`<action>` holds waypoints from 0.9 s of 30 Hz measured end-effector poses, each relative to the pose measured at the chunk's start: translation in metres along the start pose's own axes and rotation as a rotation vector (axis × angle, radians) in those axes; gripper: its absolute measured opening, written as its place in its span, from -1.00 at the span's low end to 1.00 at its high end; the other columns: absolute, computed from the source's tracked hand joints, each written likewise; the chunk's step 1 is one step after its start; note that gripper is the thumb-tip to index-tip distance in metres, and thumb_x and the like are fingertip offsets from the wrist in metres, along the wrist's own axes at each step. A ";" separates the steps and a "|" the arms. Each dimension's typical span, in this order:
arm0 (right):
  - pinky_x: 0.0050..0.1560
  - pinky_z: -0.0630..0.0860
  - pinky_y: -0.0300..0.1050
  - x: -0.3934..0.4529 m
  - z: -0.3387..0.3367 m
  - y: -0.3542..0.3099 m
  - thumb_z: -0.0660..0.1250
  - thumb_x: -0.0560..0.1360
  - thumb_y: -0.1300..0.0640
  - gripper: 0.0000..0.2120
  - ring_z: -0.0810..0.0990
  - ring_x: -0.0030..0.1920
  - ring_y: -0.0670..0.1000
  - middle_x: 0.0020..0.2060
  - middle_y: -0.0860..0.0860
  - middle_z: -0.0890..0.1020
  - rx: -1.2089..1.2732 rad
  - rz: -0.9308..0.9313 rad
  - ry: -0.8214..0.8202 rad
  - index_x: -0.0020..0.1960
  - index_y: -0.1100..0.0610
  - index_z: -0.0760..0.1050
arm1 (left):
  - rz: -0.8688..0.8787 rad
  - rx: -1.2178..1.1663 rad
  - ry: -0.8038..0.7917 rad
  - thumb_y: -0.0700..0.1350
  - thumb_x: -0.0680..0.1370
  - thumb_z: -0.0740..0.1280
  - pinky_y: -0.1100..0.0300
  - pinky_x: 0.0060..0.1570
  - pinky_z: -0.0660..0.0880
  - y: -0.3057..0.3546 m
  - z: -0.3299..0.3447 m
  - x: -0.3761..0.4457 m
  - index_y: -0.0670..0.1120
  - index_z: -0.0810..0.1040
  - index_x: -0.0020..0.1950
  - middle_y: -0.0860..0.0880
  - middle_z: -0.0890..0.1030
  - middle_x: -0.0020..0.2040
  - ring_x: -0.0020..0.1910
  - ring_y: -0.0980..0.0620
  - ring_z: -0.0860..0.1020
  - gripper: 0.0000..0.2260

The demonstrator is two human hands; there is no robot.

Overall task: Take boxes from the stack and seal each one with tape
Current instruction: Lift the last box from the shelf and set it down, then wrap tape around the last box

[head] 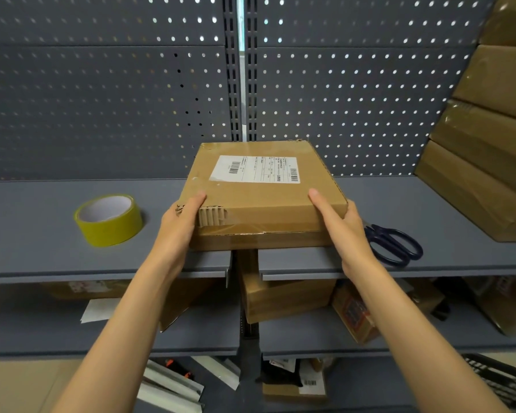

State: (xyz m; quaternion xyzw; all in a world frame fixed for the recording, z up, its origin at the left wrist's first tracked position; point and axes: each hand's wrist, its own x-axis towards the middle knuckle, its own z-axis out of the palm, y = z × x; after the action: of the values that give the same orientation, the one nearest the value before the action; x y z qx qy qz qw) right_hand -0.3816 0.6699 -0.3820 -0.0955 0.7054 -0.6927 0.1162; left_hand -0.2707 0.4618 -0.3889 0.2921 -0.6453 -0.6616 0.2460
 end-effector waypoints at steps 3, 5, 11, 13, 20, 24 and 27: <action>0.26 0.35 -0.10 -0.005 -0.005 -0.006 0.36 0.40 -0.28 -0.17 0.35 0.33 -0.05 0.39 -0.08 0.32 -0.202 -0.061 0.069 0.52 -0.03 0.09 | 0.106 0.077 0.060 0.18 0.53 0.28 0.17 0.23 0.33 0.005 -0.006 -0.005 -0.02 0.27 0.50 0.01 0.41 0.41 0.33 0.04 0.40 -0.40; 0.37 0.23 -0.03 -0.009 -0.004 -0.013 0.34 0.41 -0.28 -0.16 0.21 0.45 -0.04 0.48 -0.08 0.20 -0.403 -0.259 0.146 0.53 -0.01 0.05 | 0.240 0.141 0.079 0.18 0.48 0.30 0.16 0.31 0.29 0.011 -0.016 -0.010 0.01 0.24 0.52 0.01 0.32 0.47 0.41 0.05 0.33 -0.35; 0.46 0.02 -0.18 -0.025 0.049 -0.037 0.23 0.55 -0.18 -0.37 0.14 0.49 -0.07 0.49 -0.04 0.23 -0.912 -0.757 -0.157 0.51 0.08 0.17 | 0.440 0.536 -0.301 0.32 0.36 0.39 0.12 0.40 0.27 0.018 -0.050 -0.009 0.22 0.23 0.46 0.18 0.26 0.49 0.45 0.19 0.24 -0.28; 0.44 -0.02 -0.21 -0.028 0.069 -0.041 0.21 0.57 -0.15 -0.37 0.09 0.51 -0.05 0.52 -0.02 0.19 -1.019 -0.825 -0.322 0.53 0.09 0.12 | 0.466 0.601 -0.346 0.16 0.41 0.38 0.10 0.44 0.25 0.020 -0.053 -0.008 0.19 0.24 0.46 0.19 0.26 0.49 0.45 0.21 0.25 -0.35; 0.44 0.03 -0.16 -0.023 0.095 -0.038 0.19 0.59 -0.12 -0.35 0.10 0.52 -0.03 0.53 0.01 0.16 -1.169 -0.884 -0.477 0.56 0.09 0.04 | 0.483 0.691 -0.387 0.06 0.40 0.32 0.27 0.43 0.18 0.024 -0.059 -0.004 0.14 0.28 0.45 0.23 0.25 0.46 0.44 0.29 0.22 -0.39; 0.42 0.09 -0.18 -0.020 0.098 -0.035 0.19 0.58 -0.13 -0.42 0.14 0.51 -0.06 0.51 -0.03 0.23 -1.146 -0.882 -0.432 0.53 0.04 0.16 | 0.517 0.654 -0.362 0.07 0.41 0.32 0.34 0.39 0.22 0.019 -0.060 -0.001 0.21 0.35 0.36 0.23 0.37 0.40 0.40 0.29 0.29 -0.49; 0.39 0.10 -0.20 -0.018 0.098 -0.034 0.19 0.58 -0.13 -0.45 0.17 0.50 -0.08 0.49 -0.06 0.26 -1.133 -0.893 -0.410 0.51 0.00 0.21 | 0.553 0.635 -0.326 0.05 0.43 0.32 0.51 0.29 0.23 0.014 -0.058 -0.001 0.16 0.40 0.36 0.21 0.41 0.37 0.36 0.35 0.32 -0.52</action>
State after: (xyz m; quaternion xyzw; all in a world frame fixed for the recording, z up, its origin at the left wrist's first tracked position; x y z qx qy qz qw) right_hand -0.3359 0.5809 -0.3490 -0.5450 0.8124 -0.1730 -0.1141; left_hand -0.2302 0.4207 -0.3743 0.0616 -0.9004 -0.3777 0.2071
